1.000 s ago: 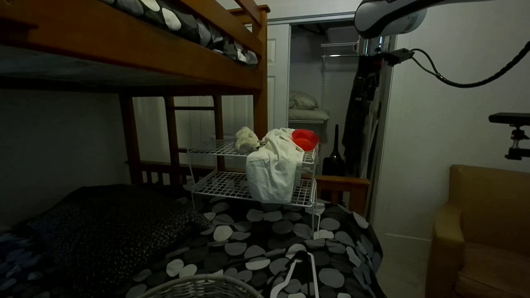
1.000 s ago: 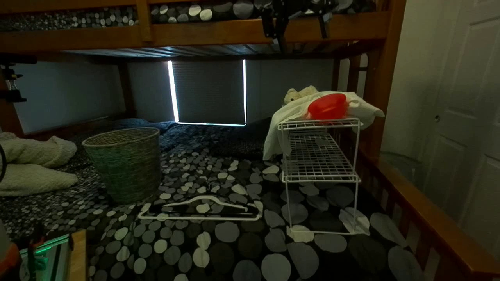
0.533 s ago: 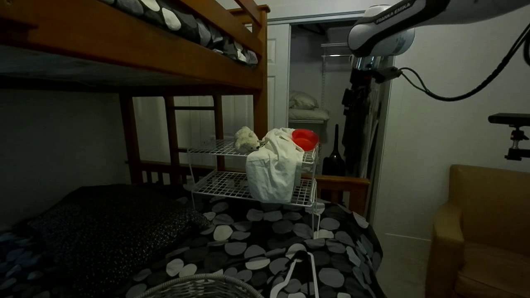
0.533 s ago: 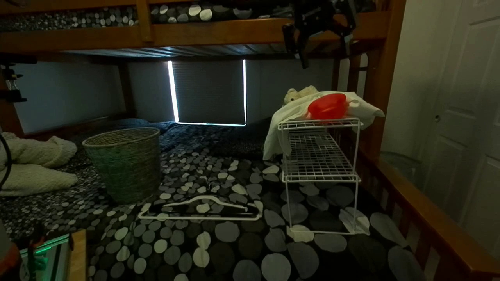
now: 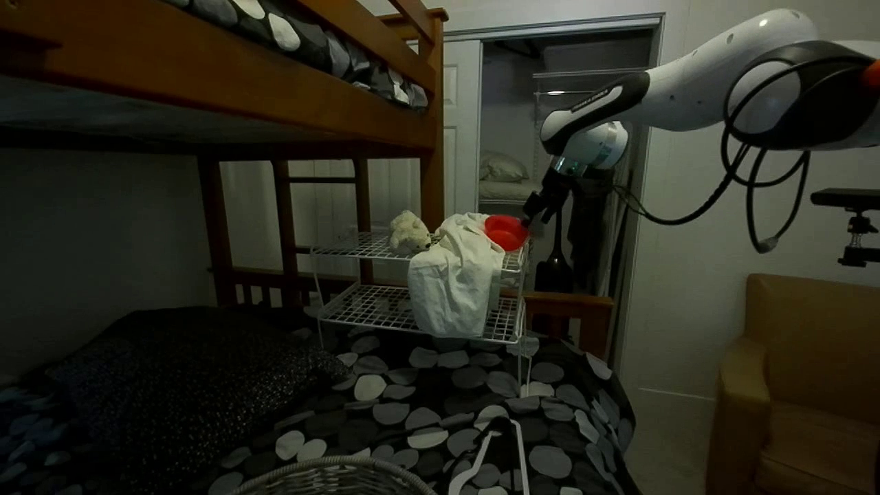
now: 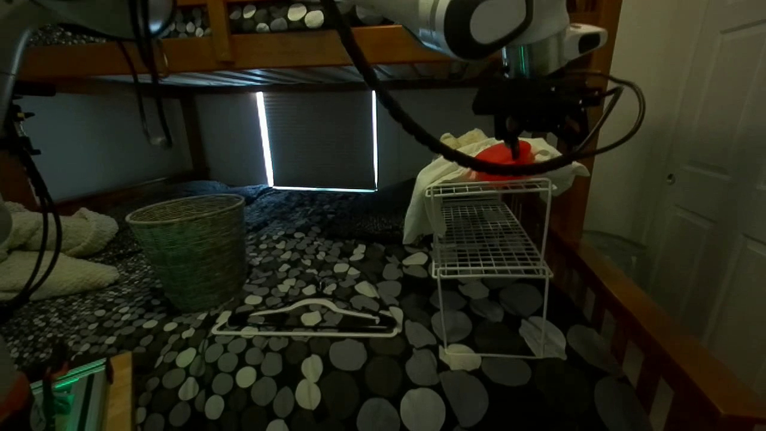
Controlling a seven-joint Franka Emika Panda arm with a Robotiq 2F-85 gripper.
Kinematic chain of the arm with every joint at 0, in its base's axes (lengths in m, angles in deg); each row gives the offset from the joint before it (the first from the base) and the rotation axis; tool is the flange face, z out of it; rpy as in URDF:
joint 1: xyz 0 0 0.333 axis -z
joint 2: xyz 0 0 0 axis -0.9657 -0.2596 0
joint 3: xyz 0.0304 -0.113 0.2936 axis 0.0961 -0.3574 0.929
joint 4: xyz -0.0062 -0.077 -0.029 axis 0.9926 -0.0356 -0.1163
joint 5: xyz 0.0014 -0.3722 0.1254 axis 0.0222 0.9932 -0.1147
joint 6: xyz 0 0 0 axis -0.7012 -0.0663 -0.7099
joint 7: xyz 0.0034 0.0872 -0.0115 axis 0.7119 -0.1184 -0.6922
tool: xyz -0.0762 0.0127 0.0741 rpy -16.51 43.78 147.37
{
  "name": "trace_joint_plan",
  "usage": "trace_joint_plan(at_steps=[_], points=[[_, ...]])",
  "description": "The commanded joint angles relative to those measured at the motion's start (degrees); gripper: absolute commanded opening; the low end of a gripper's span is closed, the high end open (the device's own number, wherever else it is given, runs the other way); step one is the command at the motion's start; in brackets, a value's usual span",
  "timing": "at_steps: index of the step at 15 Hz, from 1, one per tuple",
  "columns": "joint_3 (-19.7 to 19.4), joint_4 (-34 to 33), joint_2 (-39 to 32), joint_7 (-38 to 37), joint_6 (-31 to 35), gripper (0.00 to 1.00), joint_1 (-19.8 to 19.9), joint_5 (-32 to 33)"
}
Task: Pick up the bowl, then place it on the bed
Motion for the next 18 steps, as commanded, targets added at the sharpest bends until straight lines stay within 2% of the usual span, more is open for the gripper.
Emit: trace_joint_plan(at_steps=[1,3,5,7,8,9,11,13,18], points=[[4.1,-3.6,-1.0,-1.8,3.4,1.0,0.1,-0.2],[4.4,-3.3,0.0,-5.9,4.6,1.0,-1.8,2.5],[2.7,-2.3,1.3,-10.0,4.7,0.75,-4.7,5.0],[1.7,-2.5,1.2,-13.9,3.2,0.58,-6.5,8.3],[2.8,-2.8,1.1,-15.6,2.1,0.5,-6.0,10.4],[3.5,-3.1,0.8,-14.5,0.5,0.86,-5.6,10.9],[4.1,-2.9,1.2,-11.2,-1.5,0.88,-4.9,12.2],[3.9,-3.4,1.1,-8.6,-3.4,0.99,-4.5,14.2],[4.5,-5.0,-0.7,-2.9,-4.7,1.0,-3.2,15.2]])
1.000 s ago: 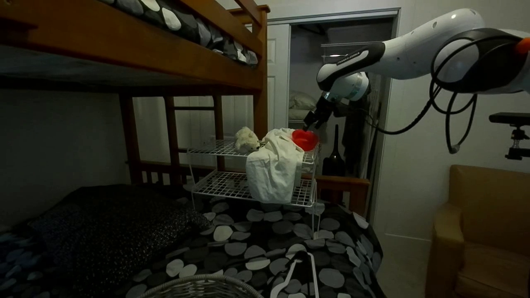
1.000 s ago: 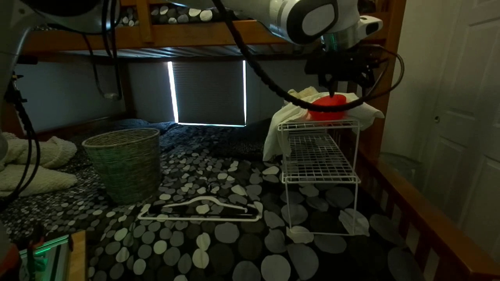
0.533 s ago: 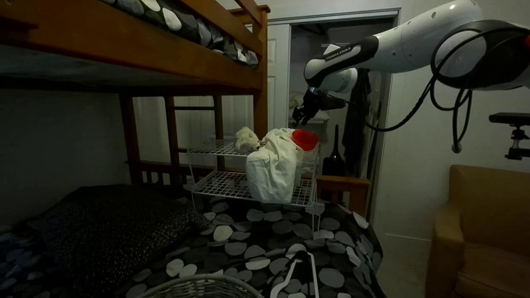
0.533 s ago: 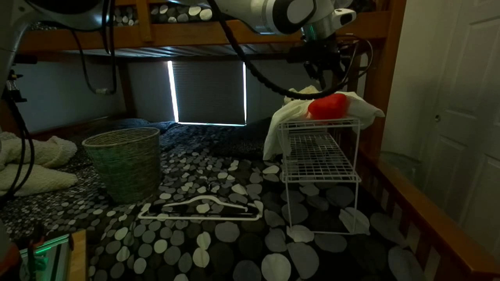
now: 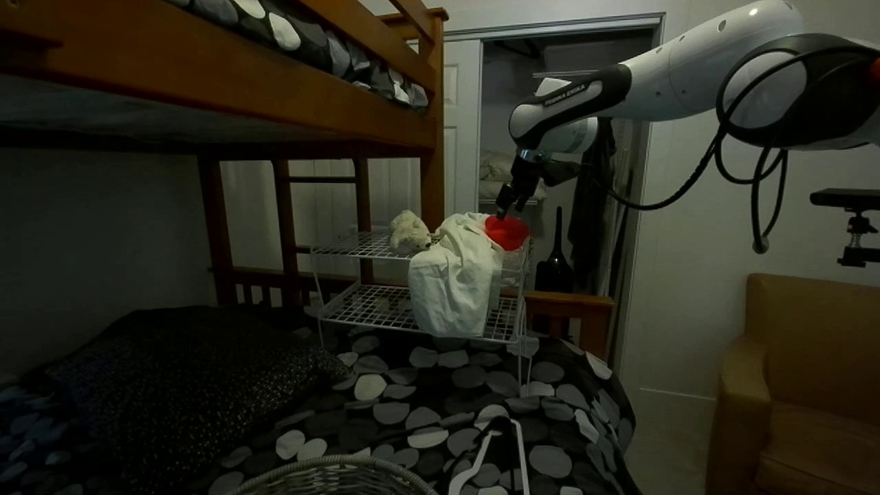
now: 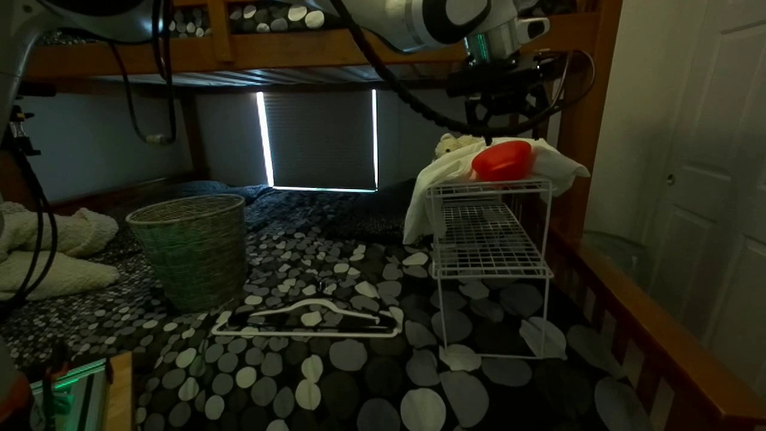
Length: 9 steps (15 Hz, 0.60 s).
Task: Pick up the bowl, then place it on the bed
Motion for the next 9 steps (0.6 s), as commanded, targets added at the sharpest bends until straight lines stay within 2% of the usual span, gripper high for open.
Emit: trace_joint_plan(at_steps=[1,2,3,9], points=[[1.3,-1.6,-1.8,4.6,-1.7,1.0,1.6,0.2],[1.4,-1.8,-2.4,5.4,-1.6,0.9,1.7,-0.2],[1.5,-2.2,-3.0,5.9,-1.4,0.73,1.8,-0.2],[0.7,-2.5,-3.2,5.8,-1.8,0.27,2.2,1.0]])
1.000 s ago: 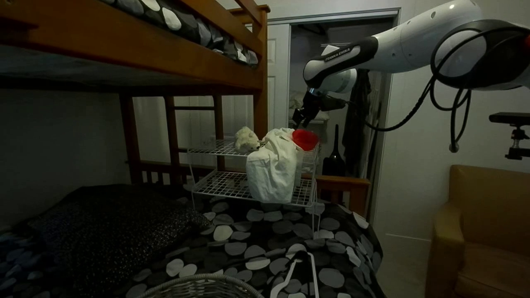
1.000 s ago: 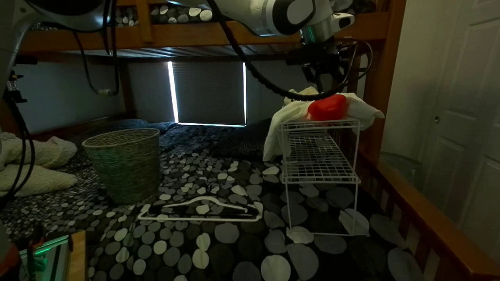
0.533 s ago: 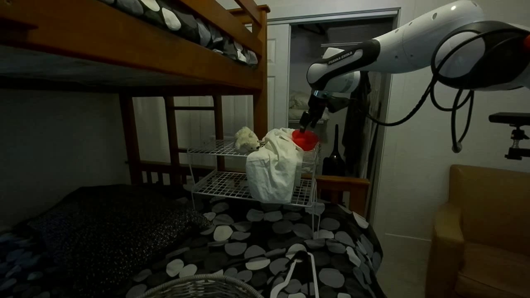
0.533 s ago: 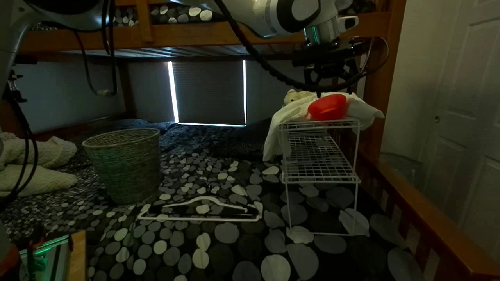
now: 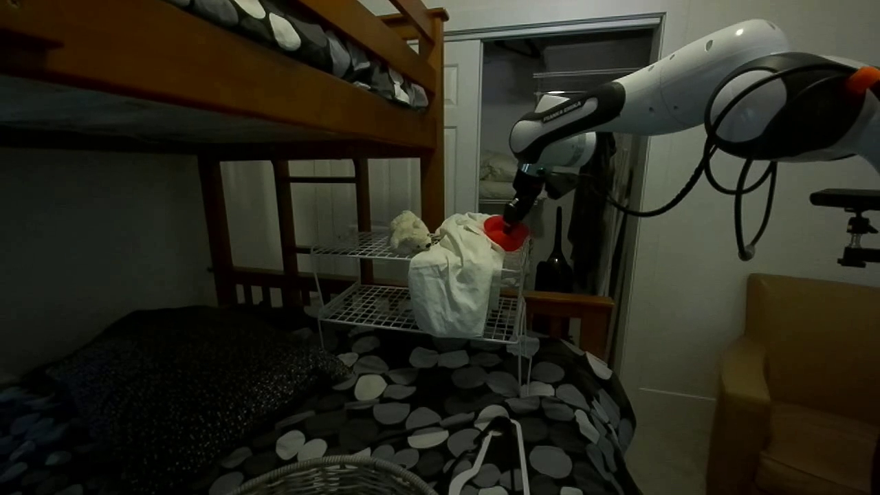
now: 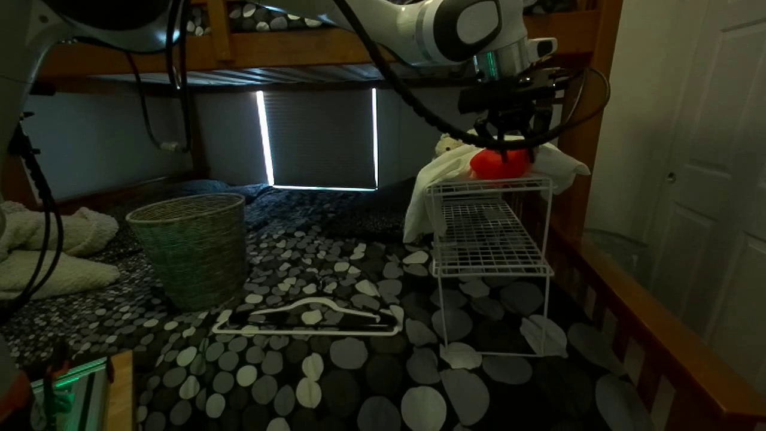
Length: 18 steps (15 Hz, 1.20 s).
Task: Pick up the bowl, then place it on the bed
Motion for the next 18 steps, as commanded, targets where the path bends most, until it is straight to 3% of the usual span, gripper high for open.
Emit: trace_joint_plan(at_steps=[1,4,9,15,18], points=[[-0.1,-1.8,0.6,0.3,-2.2,0.18,0.6,1.7],[-0.2,-3.6,1.1,0.1,-5.0,0.0,0.4,2.3],[0.1,-6.1,-0.4,0.9,-13.1,0.01,0.5,0.8],[0.6,-4.5,6.4,3.9,-9.5,0.02,1.9,-1.2],[4.1,-7.7,4.9,10.4,-12.7,0.02,1.8,-5.9]])
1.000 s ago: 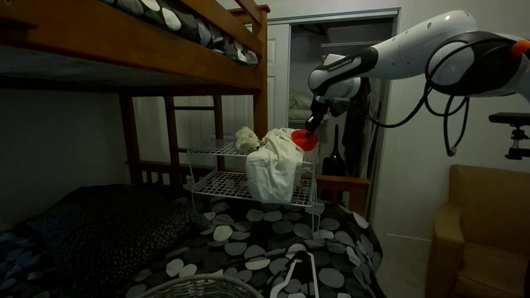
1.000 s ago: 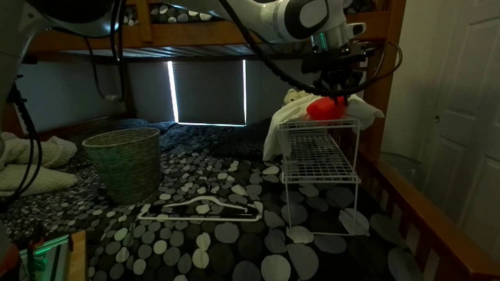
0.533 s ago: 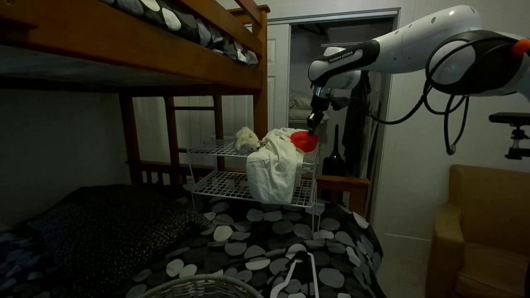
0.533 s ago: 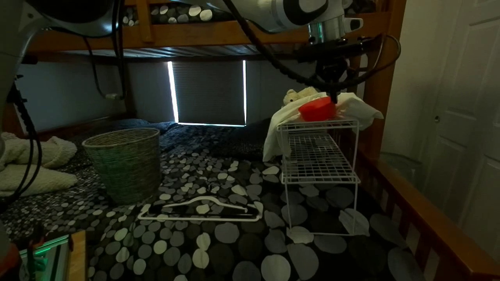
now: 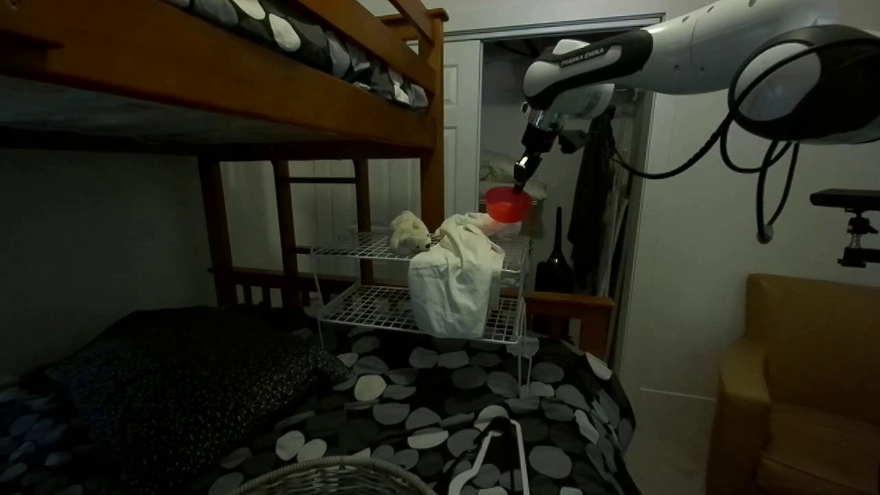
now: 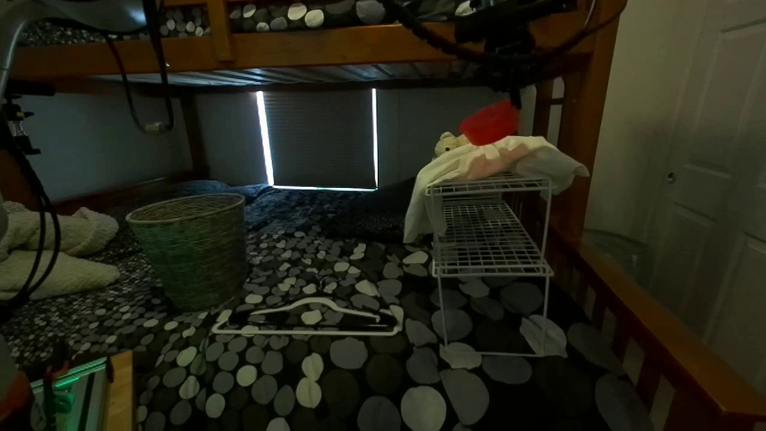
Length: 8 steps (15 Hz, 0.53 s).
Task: Pick up the bowl, then place it on the bed
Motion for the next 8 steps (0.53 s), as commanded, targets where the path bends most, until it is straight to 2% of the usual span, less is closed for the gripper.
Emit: trace_joint_plan(at_steps=[1,3,8], points=[[4.1,-1.0,-0.7,6.0,-3.3,0.02,-0.3,-5.9],[7.0,0.8,-1.4,7.0,-2.6,0.02,-1.9,-8.7],[13.3,2.2,-4.5,10.9,-8.1,0.02,-4.6,-11.3]])
